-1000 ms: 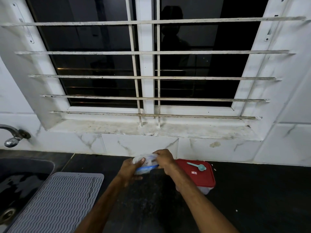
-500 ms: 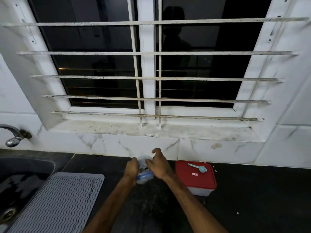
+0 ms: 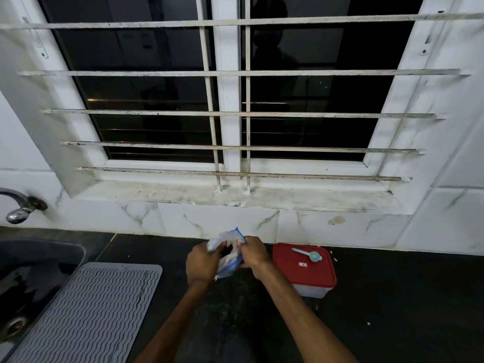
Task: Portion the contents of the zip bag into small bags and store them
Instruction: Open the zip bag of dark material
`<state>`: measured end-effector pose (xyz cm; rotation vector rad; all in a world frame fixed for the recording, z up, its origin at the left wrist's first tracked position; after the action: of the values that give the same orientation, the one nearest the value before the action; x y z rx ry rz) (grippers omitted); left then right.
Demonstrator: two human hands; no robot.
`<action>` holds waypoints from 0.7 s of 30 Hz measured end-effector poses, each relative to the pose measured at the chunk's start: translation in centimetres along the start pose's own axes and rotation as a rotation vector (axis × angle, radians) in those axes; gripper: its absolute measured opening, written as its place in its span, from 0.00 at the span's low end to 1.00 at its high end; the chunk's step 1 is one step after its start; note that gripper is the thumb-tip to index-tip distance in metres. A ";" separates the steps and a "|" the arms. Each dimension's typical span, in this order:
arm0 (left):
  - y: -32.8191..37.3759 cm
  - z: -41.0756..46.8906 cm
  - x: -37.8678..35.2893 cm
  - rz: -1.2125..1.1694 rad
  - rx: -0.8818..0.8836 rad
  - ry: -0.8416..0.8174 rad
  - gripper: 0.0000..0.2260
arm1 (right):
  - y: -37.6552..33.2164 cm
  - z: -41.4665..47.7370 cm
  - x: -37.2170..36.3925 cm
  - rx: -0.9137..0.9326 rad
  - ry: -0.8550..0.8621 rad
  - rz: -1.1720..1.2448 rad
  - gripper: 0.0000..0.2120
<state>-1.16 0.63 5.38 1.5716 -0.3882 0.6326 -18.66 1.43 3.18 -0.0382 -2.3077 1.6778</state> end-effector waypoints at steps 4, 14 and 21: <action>0.7 0.0 -1.0 0.025 -0.134 -0.193 0.14 | -1.6 -0.1 -0.7 0.123 -0.099 -0.244 0.14; 2.5 0.2 -0.7 -0.384 -0.053 -0.128 0.11 | -4.8 -0.8 0.7 0.408 0.055 -0.538 0.07; 2.3 -0.2 -1.5 -0.464 -0.069 -0.167 0.09 | -3.6 0.5 0.9 0.284 0.016 -0.419 0.08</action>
<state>-3.73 0.37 6.27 1.5813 -0.1549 0.1292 -19.10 0.01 6.57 0.4550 -1.8738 1.7428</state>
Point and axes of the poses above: each hand's wrist, its own z-axis towards the middle knuckle, its own x-axis out of the back of the hand, y = z × x, the point moved 10 cm from there along z, towards the middle knuckle, and after that the axes turned 5 degrees about z, right-handed, at the moved point
